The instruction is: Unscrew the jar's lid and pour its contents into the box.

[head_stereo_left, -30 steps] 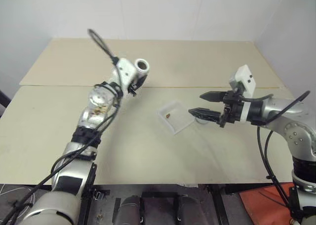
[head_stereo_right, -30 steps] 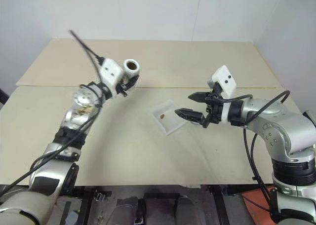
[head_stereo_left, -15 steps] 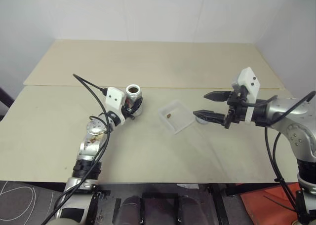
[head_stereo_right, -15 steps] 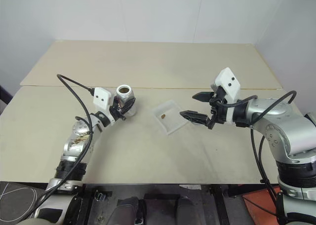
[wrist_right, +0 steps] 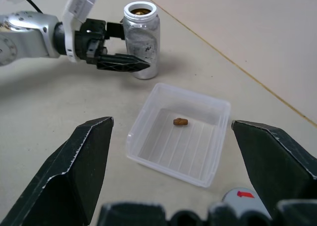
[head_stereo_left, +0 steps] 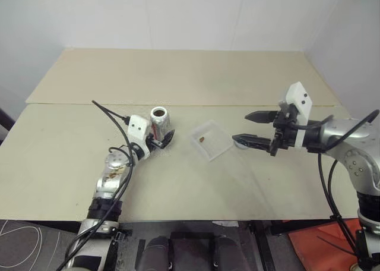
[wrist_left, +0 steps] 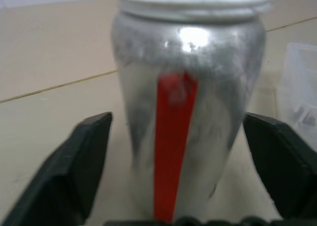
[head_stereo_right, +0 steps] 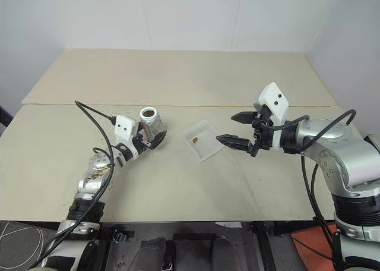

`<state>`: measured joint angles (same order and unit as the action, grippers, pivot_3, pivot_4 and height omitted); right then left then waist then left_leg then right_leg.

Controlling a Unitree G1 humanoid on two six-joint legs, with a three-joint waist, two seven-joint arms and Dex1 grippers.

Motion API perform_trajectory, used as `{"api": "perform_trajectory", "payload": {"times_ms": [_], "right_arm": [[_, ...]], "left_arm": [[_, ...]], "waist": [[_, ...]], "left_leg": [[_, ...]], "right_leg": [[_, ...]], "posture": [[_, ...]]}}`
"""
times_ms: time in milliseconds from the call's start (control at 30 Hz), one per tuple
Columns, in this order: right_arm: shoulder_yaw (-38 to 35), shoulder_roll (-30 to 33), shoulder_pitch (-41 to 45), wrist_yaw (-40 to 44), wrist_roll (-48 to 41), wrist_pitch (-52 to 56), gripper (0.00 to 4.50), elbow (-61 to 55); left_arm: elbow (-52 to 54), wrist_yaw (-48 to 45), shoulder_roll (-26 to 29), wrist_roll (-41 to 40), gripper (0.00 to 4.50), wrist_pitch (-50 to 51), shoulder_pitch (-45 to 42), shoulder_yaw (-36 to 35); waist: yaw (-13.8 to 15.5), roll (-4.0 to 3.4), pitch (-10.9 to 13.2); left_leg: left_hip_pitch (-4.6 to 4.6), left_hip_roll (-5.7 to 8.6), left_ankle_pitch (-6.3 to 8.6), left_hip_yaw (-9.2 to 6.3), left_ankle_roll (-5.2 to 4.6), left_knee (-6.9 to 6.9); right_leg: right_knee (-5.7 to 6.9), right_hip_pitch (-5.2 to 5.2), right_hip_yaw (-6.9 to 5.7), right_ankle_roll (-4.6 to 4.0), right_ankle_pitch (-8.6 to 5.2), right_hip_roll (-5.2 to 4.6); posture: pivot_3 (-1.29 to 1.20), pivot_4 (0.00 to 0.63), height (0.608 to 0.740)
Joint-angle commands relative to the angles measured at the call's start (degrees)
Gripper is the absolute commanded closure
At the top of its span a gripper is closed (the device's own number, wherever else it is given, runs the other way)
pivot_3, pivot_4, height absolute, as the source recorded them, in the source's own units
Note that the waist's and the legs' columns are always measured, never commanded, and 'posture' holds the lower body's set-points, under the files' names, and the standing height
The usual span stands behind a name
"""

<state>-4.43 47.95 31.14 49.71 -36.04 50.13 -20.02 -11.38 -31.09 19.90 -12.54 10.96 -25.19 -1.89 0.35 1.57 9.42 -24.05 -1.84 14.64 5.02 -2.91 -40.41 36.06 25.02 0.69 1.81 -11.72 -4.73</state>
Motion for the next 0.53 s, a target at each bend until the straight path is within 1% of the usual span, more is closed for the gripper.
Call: {"api": "perform_trajectory", "payload": {"times_ms": [33,133,167,200,300,400,467,533], "right_arm": [[-0.57,0.20,0.22,-0.07,0.23,-1.56,0.00,-1.58],[-0.62,0.69,-0.44,0.35,0.61,-2.08,0.00,-1.58],[-0.82,1.13,-0.92,1.00,0.75,-2.53,0.00,-1.71],[-1.21,1.59,-1.33,1.85,0.59,-2.96,0.00,-1.91],[-1.69,2.17,-2.63,4.58,0.46,-5.44,0.00,-1.83],[-1.31,2.48,-4.59,4.56,1.93,-7.34,0.00,-3.06],[-2.26,2.55,-5.49,4.73,1.57,-8.14,0.00,-3.37],[-2.44,2.40,-5.96,4.03,2.01,-8.74,0.00,-3.21]], "left_arm": [[10.38,-6.44,6.57,-3.94,0.02,3.19,3.35,-3.05],[18.17,-14.04,15.13,-8.92,0.02,6.99,8.43,-6.62],[20.40,-16.84,18.10,-11.44,0.02,8.25,10.47,-9.06],[22.32,-19.66,20.93,-14.32,0.02,9.56,12.37,-11.84],[26.37,-29.57,27.95,-24.60,0.02,12.69,19.20,-23.30],[29.50,-37.61,32.17,-32.27,0.02,15.62,26.26,-33.62],[31.78,-37.19,33.41,-35.92,0.02,18.51,28.43,-38.17],[33.53,-35.42,33.29,-39.38,0.02,21.26,29.31,-40.12]], "waist": [[-0.33,-0.01,-0.01],[-0.65,-0.01,0.00],[-0.73,-0.02,-0.01],[-0.83,-0.02,-0.01],[-1.05,-0.02,0.00],[-1.13,-0.03,-0.01],[-0.94,-0.03,-0.01],[-0.73,-0.04,0.00]], "left_leg": [[0.00,-0.02,0.00,0.01,0.00,0.01],[0.02,-0.06,0.00,0.03,0.00,0.08],[0.01,-0.07,0.00,0.04,0.01,0.09],[0.03,-0.06,0.00,0.04,0.01,0.10],[0.06,-0.10,0.01,0.07,0.01,0.15],[0.10,-0.11,0.00,0.11,0.01,0.18],[0.22,-0.10,0.01,0.14,0.02,0.21],[0.30,-0.07,0.00,0.12,0.04,0.21]], "right_leg": [[0.00,0.02,0.02,0.00,0.00,0.01],[-0.02,0.03,0.04,-0.01,-0.01,-0.01],[-0.01,0.05,0.04,-0.01,-0.01,-0.02],[-0.01,0.04,0.05,-0.01,-0.01,-0.03],[-0.05,0.06,0.04,-0.03,-0.03,-0.04],[-0.05,0.06,0.02,-0.05,-0.05,-0.06],[-0.03,-0.01,0.01,-0.07,-0.09,-0.09],[-0.03,-0.09,-0.01,-0.06,-0.10,-0.13]], "posture": [[0.00,0.150,0.740],[0.00,0.150,0.740],[0.00,0.150,0.740],[0.00,0.150,0.740],[0.00,0.150,0.740],[0.00,0.150,0.740],[0.00,0.150,0.740],[0.00,0.150,0.740]]}}
